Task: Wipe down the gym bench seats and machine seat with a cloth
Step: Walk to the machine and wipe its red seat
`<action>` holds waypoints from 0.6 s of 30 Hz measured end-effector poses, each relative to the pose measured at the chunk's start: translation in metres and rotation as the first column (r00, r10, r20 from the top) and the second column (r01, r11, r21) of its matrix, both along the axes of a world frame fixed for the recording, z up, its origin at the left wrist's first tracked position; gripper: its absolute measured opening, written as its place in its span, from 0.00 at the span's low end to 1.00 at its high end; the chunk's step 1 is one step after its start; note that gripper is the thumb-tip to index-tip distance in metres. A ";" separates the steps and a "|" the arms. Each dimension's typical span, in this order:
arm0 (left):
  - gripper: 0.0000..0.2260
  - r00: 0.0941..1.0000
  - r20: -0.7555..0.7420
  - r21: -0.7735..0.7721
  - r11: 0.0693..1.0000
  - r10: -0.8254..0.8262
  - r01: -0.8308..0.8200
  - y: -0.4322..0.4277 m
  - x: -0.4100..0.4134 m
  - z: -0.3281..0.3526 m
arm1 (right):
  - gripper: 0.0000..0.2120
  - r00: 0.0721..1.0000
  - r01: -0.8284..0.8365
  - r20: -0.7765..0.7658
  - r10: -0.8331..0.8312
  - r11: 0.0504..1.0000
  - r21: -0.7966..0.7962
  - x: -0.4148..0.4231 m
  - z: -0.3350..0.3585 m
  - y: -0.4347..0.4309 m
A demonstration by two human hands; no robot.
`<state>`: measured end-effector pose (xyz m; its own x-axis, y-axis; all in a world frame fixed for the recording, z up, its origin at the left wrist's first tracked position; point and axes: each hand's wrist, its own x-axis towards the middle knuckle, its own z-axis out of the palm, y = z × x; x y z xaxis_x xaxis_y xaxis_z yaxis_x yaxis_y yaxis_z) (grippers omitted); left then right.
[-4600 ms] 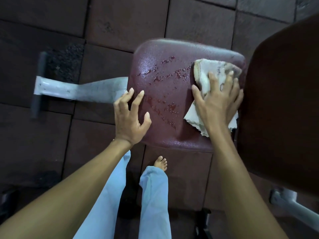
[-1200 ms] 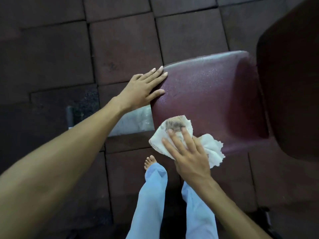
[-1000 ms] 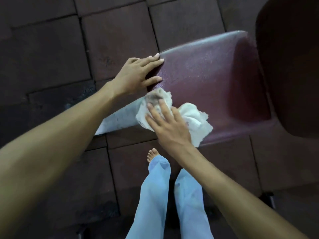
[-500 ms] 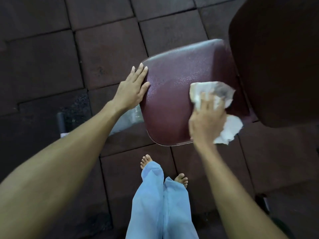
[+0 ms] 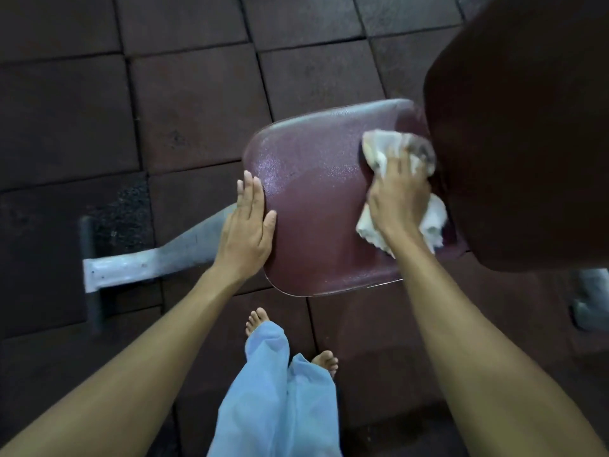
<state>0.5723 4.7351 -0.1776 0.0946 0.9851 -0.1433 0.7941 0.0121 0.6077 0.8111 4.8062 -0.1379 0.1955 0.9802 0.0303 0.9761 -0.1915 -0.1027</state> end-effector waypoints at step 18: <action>0.28 0.969 0.118 0.045 0.974 0.217 -0.224 -0.036 0.024 -0.011 | 0.22 0.902 -0.432 -0.004 0.432 0.902 -0.007 -0.097 -0.007 0.063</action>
